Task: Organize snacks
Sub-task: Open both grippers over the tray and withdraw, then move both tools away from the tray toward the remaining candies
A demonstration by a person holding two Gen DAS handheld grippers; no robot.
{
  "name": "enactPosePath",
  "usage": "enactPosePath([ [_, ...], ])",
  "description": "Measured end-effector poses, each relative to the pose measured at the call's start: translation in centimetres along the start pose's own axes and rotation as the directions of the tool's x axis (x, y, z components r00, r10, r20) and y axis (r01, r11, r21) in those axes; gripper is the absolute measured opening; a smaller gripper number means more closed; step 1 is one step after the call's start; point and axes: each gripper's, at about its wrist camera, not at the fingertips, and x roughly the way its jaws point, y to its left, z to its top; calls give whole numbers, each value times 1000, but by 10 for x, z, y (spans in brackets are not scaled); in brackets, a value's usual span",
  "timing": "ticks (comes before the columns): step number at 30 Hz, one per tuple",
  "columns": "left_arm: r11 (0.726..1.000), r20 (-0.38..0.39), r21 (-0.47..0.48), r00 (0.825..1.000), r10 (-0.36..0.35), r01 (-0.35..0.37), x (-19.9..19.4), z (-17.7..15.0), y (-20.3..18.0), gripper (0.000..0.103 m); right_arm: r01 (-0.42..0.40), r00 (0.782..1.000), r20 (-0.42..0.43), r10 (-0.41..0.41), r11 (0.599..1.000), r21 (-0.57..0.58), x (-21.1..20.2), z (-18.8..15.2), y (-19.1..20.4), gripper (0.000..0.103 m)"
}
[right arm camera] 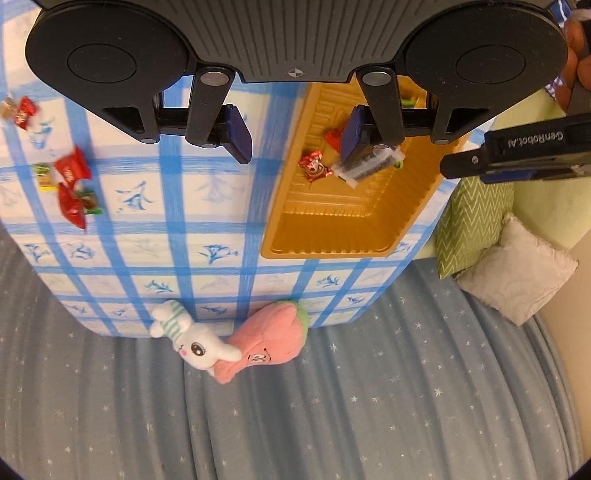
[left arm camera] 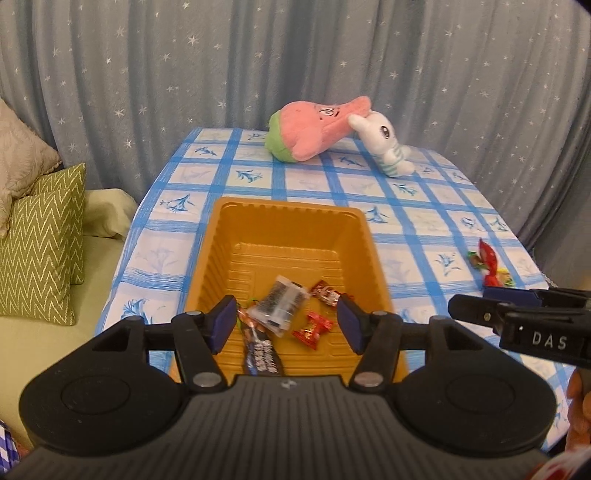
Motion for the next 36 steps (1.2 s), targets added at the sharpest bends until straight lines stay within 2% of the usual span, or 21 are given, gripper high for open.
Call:
enactPosePath([
  [8,1000,25,2,999,-24,24,-29,-11,-33,68,35,999,19,-35,999,14,-41,-15,-15,53],
  [11,999,35,-4,999,-36,37,-36,-16,-46,76,52,998,31,-52,998,27,-56,-20,-25,53],
  [19,995,36,17,995,-98,98,-43,-27,-85,81,116,992,48,-119,990,76,-89,-35,-58,54],
  [22,992,37,29,991,-125,124,-43,-31,-101,87,152,986,55,-157,984,89,-100,-45,-71,54],
  [36,967,-12,101,973,-232,232,-27,-43,-169,90,303,946,42,-321,923,237,-146,-81,-150,54],
])
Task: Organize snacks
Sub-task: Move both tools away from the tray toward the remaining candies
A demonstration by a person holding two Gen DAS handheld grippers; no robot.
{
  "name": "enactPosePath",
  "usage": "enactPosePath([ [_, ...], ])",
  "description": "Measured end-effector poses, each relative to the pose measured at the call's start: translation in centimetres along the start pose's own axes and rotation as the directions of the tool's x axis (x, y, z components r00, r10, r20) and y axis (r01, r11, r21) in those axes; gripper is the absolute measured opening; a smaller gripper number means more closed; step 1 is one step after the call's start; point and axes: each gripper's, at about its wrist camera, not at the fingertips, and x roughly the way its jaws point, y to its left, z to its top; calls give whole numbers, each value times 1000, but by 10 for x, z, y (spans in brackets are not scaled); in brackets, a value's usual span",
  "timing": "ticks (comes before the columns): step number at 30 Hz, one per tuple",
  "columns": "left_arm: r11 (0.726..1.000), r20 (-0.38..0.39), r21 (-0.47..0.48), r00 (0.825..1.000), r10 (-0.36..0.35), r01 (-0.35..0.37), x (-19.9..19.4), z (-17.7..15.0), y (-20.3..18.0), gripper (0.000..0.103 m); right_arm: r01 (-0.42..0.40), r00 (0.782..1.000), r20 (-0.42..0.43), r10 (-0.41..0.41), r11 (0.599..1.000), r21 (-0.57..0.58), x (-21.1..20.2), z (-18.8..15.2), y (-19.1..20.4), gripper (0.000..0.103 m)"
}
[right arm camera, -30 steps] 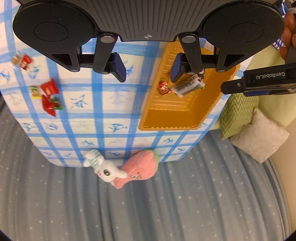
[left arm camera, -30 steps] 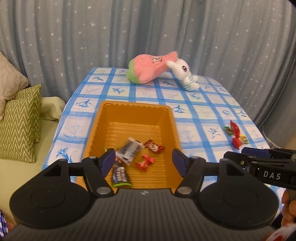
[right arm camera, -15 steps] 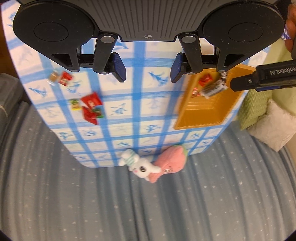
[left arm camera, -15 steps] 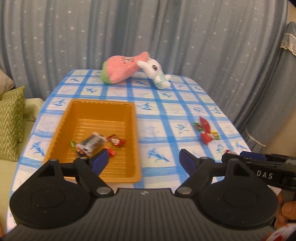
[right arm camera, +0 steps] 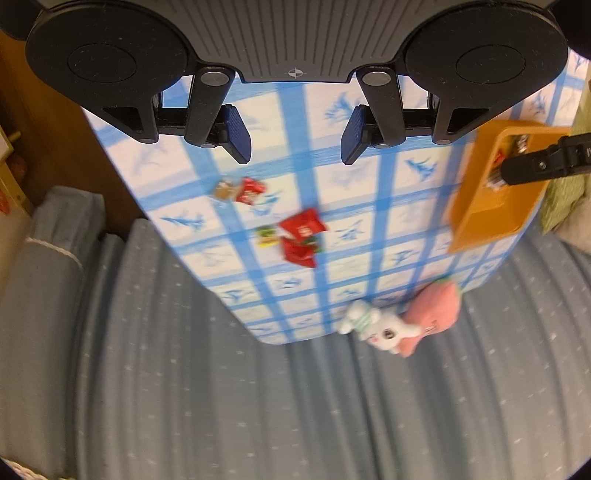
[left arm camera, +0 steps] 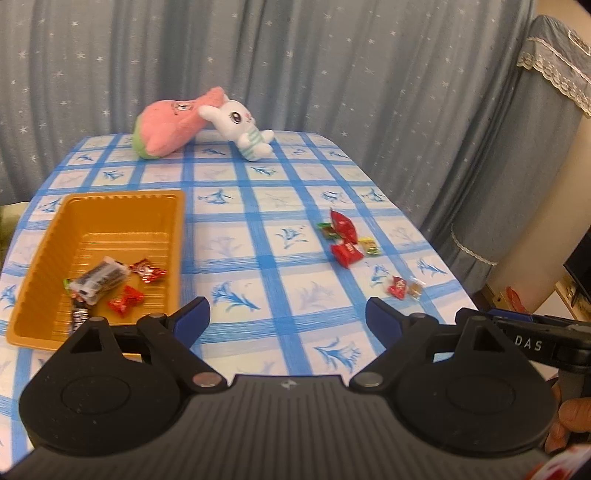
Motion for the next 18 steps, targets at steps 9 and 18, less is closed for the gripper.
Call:
enactPosePath([
  [9,999,-15,26,1000,-19,20,20,-1,-24,90,59,998,12,-60,996,74,-2,-1,-36,54],
  [18,996,11,87,1000,-8,7,45,-1,-42,90,83,996,14,-85,991,101,12,-4,-58,54],
])
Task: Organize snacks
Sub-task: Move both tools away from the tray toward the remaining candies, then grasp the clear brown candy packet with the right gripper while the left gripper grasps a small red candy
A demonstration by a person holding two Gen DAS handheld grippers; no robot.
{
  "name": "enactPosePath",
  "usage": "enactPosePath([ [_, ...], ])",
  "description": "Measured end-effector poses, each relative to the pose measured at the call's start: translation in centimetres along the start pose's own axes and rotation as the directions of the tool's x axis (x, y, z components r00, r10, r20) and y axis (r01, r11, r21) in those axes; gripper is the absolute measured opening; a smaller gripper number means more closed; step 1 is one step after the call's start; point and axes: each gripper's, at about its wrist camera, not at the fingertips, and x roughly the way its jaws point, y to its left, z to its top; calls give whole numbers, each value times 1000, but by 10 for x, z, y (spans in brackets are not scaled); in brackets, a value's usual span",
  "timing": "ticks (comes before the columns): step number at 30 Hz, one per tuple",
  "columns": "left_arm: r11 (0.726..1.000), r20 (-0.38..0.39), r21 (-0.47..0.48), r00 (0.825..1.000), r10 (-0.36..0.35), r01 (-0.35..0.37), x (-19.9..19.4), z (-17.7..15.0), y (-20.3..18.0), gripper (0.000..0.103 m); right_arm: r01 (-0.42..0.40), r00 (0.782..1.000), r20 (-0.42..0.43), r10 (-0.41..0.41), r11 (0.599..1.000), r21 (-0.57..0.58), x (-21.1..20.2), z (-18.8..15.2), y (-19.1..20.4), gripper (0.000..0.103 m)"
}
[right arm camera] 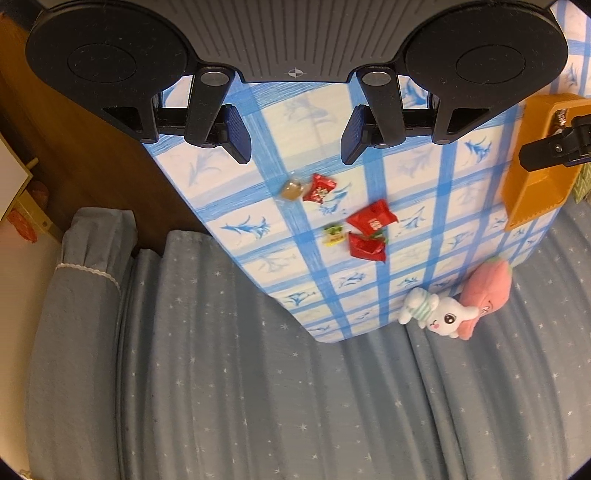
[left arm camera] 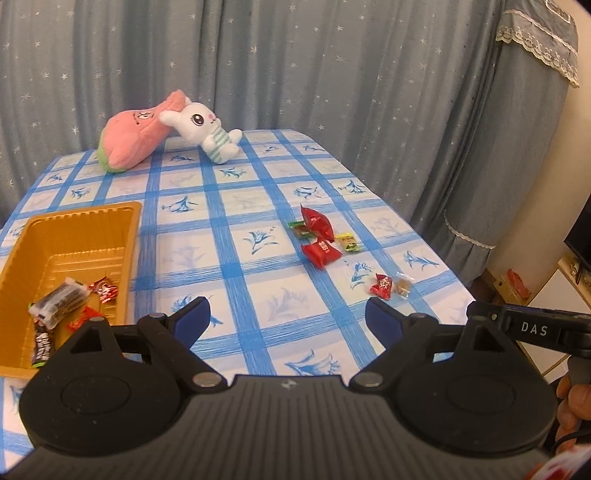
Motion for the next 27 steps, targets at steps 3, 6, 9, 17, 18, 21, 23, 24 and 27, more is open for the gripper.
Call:
enactPosePath([
  [3,1000,2,-5,1000,-4,4,11,1,-3,90,4,1000,-4,-4,1000,7,10,1,-6,54],
  [6,1000,-1,7,1000,-4,4,25,2,-7,90,1,1000,-7,-1,1000,13,22,4,-9,54],
  [9,1000,-37,-1,999,-23,23,41,3,-8,89,-2,1000,-10,2,1000,16,39,7,-12,54],
  [17,999,-84,14,996,-37,38,83,3,-12,84,-12,999,-52,14,999,29,98,12,-20,43],
  [18,999,-87,15,995,-40,41,87,3,-12,84,-16,998,-56,18,999,38,105,13,-21,42],
  [21,999,-99,13,994,-43,44,101,4,-12,83,-26,997,-65,30,998,57,123,17,-23,39],
  [23,999,-105,11,994,-42,44,108,5,-13,83,-33,997,-73,38,997,66,134,19,-22,36],
  [24,999,-106,11,993,-42,44,111,5,-13,83,-33,997,-74,38,997,66,138,19,-21,35],
  [27,999,-113,15,992,-46,48,118,5,-14,83,-23,997,-77,28,998,66,150,22,-20,33],
])
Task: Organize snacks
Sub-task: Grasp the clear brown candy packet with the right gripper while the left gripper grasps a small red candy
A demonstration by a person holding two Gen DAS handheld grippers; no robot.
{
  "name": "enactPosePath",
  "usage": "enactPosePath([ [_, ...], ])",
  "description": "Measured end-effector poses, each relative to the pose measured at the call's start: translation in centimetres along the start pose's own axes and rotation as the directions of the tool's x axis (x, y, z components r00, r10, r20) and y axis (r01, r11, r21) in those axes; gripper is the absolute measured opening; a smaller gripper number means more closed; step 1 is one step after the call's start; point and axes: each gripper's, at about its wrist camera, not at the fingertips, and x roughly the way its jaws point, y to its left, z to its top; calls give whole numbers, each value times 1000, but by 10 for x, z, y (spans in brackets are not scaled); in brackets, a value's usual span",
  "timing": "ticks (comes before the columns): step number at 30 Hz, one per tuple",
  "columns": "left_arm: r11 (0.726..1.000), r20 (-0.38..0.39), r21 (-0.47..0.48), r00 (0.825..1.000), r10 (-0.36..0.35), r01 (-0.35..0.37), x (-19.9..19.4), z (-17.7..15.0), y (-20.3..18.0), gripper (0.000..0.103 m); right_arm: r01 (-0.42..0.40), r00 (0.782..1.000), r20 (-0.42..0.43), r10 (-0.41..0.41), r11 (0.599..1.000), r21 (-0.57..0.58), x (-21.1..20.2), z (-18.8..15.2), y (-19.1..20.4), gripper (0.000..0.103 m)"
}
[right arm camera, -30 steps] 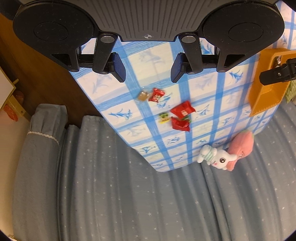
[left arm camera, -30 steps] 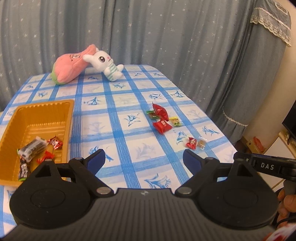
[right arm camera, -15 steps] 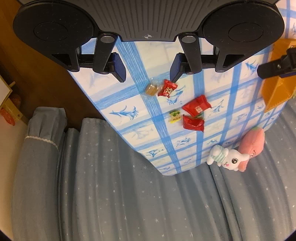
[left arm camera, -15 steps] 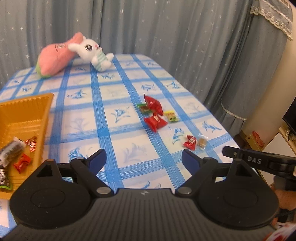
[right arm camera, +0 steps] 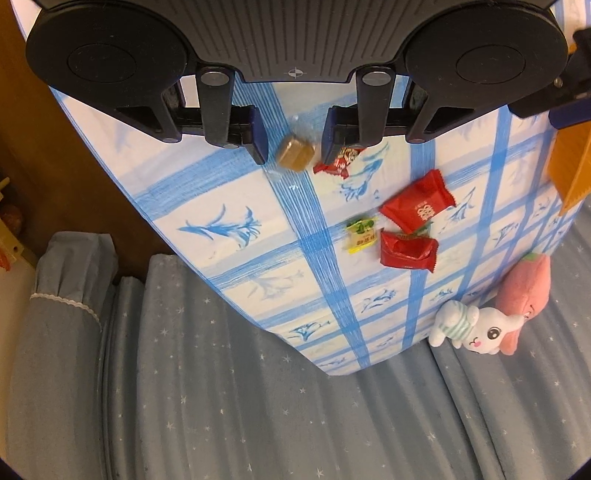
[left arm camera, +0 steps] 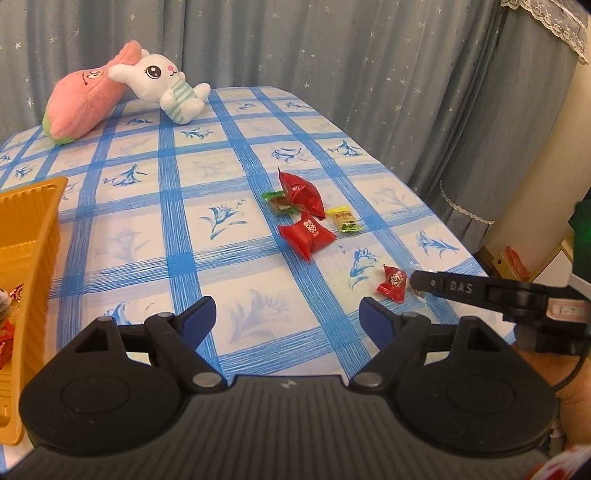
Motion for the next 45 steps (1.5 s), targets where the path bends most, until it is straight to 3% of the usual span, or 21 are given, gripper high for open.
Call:
enactPosePath([
  [8,1000,-13,4,1000,-3,3,9,-2,1,83,55,998,4,-55,994,-95,13,0,11,32],
  [9,1000,-15,6,1000,-4,4,11,-2,1,83,65,998,2,-65,990,-127,13,-1,14,24],
  [11,1000,-19,13,1000,-9,10,13,-3,-1,83,75,997,0,-76,983,-168,13,-5,18,20],
  [15,998,-8,46,999,-41,41,22,-2,-11,83,53,999,4,-52,993,-104,3,-6,7,20],
  [28,974,18,157,986,-167,162,74,0,-70,57,140,987,65,-145,987,83,-24,3,-37,20],
  [31,974,18,166,987,-160,155,83,-1,-80,45,133,988,66,-140,986,102,-25,3,-40,20],
  [35,975,25,174,989,-146,139,92,1,-85,36,152,985,58,-160,980,128,-23,2,-44,20],
  [38,970,4,198,990,-142,138,98,3,-88,23,148,986,51,-157,979,138,-21,1,-44,20],
  [45,977,5,185,994,-112,109,82,-5,-71,17,126,990,47,-133,984,124,-18,-1,-37,20],
])
